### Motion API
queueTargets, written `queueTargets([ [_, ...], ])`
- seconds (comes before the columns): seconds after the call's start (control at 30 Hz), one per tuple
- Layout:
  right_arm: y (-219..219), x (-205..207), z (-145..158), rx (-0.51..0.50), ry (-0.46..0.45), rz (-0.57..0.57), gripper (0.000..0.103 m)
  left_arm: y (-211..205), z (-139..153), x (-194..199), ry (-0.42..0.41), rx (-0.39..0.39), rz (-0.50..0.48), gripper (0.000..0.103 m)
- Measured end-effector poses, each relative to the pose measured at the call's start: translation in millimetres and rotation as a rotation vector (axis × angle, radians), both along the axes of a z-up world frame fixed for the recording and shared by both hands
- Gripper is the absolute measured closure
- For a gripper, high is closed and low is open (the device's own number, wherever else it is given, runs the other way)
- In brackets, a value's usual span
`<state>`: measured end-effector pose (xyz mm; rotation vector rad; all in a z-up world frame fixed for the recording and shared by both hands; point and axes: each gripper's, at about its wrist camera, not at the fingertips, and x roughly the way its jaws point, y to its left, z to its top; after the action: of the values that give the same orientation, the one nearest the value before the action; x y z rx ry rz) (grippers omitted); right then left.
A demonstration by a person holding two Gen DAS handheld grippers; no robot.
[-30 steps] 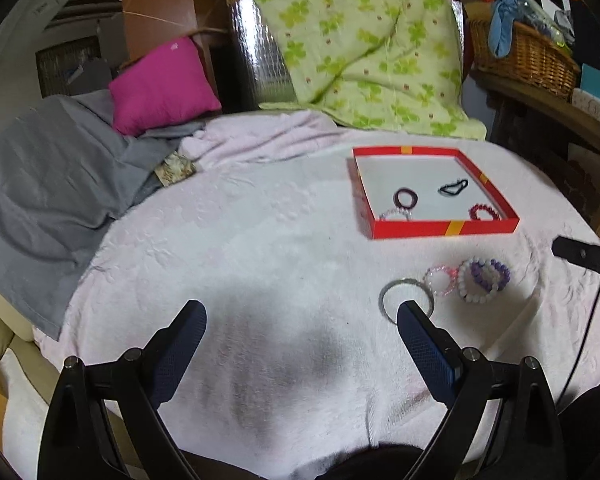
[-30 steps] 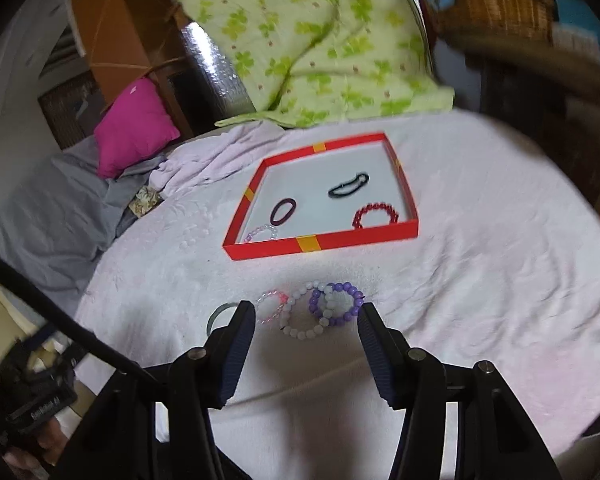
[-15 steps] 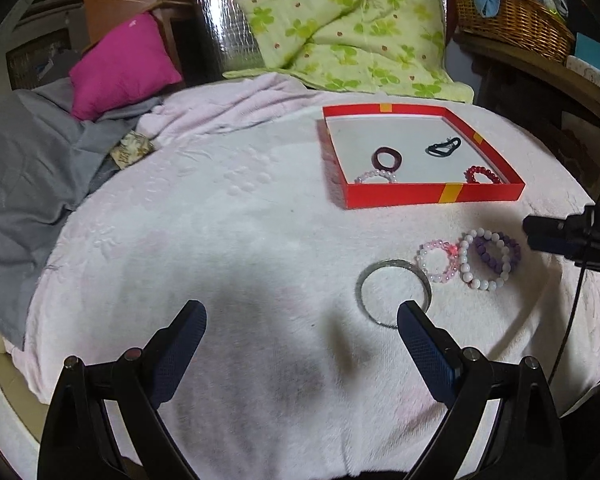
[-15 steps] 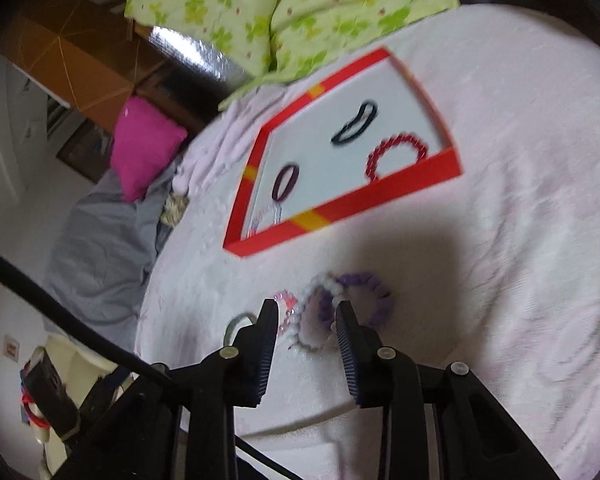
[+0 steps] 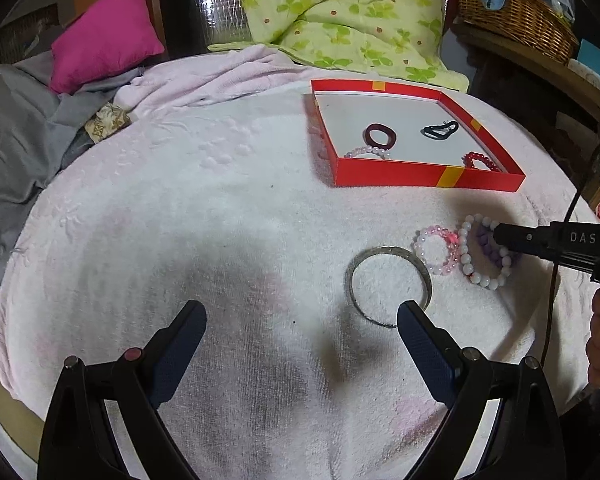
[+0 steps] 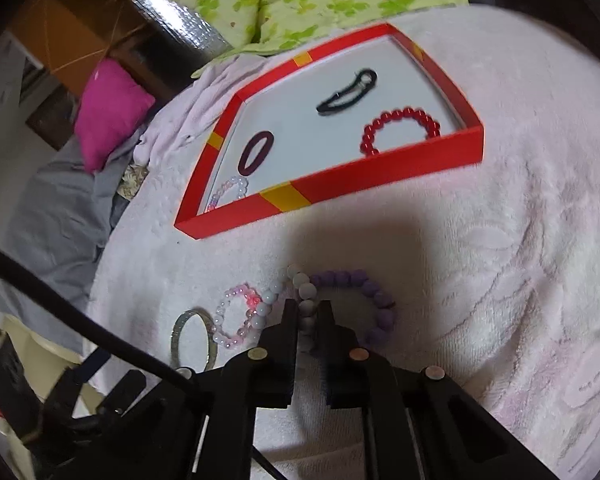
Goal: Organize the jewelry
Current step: 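Grasp the white bead bracelet with the right tool and lift it, then grasp the silver bangle with the left tool while the right tool holds the white bracelet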
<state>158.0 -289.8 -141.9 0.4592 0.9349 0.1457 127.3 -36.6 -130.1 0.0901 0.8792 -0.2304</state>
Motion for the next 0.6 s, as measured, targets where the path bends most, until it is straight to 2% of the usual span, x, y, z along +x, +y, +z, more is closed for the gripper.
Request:
queueTargets([
  [0.2,-11,-15,21,0.025,-0.124,-0.004,0.092,-16,-5,12,0.047,-0.010,-0.073,0.007],
  [0.37,-28,-26,34,0.101,-0.215,-0.040,0.092,-32,-12,18,0.094,-0.025,-0.101,0.007],
  [0.6,-37,-30,40,0.131,-0.260,-0.087,0.092,-47,-20,20,0.111,0.008,-0.110,0.007],
])
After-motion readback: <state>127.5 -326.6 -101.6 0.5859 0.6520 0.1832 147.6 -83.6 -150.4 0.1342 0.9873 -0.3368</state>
